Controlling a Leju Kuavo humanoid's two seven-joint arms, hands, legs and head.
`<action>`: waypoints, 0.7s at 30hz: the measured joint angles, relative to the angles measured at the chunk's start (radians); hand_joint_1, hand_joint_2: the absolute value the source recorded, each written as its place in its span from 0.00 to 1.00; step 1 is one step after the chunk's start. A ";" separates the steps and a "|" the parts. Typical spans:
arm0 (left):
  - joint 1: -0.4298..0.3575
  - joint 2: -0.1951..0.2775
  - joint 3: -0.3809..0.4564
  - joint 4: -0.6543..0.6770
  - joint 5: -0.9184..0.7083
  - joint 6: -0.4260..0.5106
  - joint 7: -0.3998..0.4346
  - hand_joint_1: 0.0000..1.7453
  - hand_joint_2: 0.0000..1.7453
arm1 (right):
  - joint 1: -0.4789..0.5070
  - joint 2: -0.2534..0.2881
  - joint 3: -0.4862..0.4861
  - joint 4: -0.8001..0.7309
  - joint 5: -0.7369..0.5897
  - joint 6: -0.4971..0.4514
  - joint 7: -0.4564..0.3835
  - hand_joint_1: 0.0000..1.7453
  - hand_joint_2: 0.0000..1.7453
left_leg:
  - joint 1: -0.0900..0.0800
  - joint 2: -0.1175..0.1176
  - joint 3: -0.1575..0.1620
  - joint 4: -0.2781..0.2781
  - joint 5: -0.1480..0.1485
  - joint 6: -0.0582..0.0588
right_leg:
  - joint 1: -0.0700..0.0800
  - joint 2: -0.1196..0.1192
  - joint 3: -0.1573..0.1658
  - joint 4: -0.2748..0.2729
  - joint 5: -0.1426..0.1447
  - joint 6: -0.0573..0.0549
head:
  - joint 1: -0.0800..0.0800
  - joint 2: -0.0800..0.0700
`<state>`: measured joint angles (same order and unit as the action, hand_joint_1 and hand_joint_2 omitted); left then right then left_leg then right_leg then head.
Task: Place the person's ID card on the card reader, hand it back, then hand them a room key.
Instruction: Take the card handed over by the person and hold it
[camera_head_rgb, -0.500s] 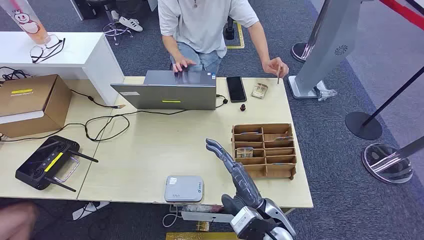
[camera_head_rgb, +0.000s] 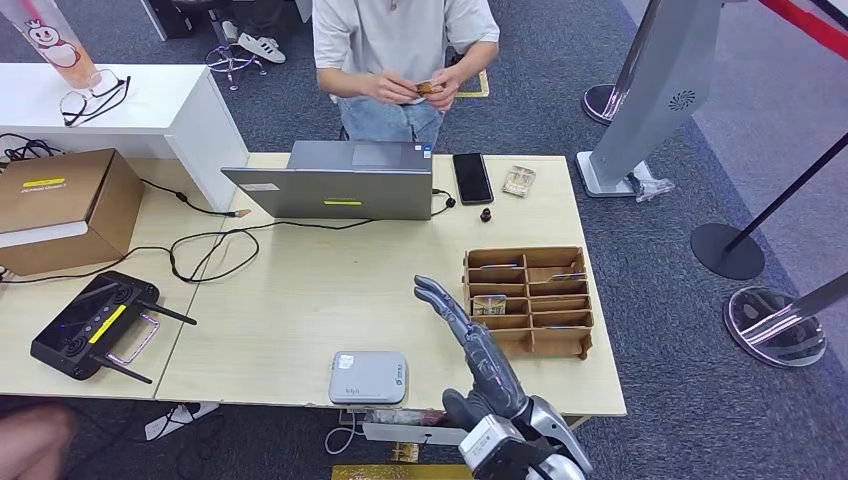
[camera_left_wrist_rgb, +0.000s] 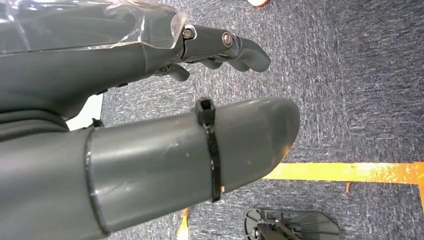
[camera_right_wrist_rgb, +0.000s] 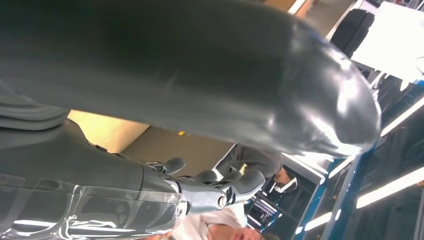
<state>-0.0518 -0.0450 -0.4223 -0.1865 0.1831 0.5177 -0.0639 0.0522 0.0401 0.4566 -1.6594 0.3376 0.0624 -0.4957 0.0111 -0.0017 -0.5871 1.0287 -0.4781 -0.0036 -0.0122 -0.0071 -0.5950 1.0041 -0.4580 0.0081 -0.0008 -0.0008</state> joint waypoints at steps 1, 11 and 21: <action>0.000 0.000 0.000 0.000 0.000 0.000 0.000 0.00 0.00 | -0.001 0.000 0.000 0.000 0.012 -0.008 -0.001 0.00 0.00 | 0.000 0.000 0.000 0.000 0.000 0.000 | 0.000 0.000 0.000 0.000 0.000 0.000 | 0.000 0.000; -0.001 0.000 0.000 0.000 0.000 -0.001 -0.002 0.00 0.00 | -0.088 0.000 0.000 0.000 0.144 -0.090 0.012 0.00 0.00 | 0.000 0.000 0.000 0.000 0.000 0.000 | 0.000 0.000 0.000 0.000 0.000 0.000 | 0.000 0.000; -0.002 0.000 0.000 0.000 0.007 -0.001 0.001 0.00 0.00 | -0.177 0.001 0.007 0.003 0.167 -0.106 0.033 0.00 0.00 | 0.000 0.000 0.000 0.000 0.000 0.000 | 0.000 0.000 0.000 0.000 0.000 0.000 | 0.000 0.000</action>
<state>-0.0534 -0.0446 -0.4223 -0.1865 0.1899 0.5165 -0.0631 -0.1244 0.0408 0.4641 -1.6560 0.5043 -0.0436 -0.4632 0.0111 -0.0017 -0.5871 1.0287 -0.4780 -0.0037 -0.0121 -0.0070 -0.5950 1.0041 -0.4579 0.0080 -0.0008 -0.0008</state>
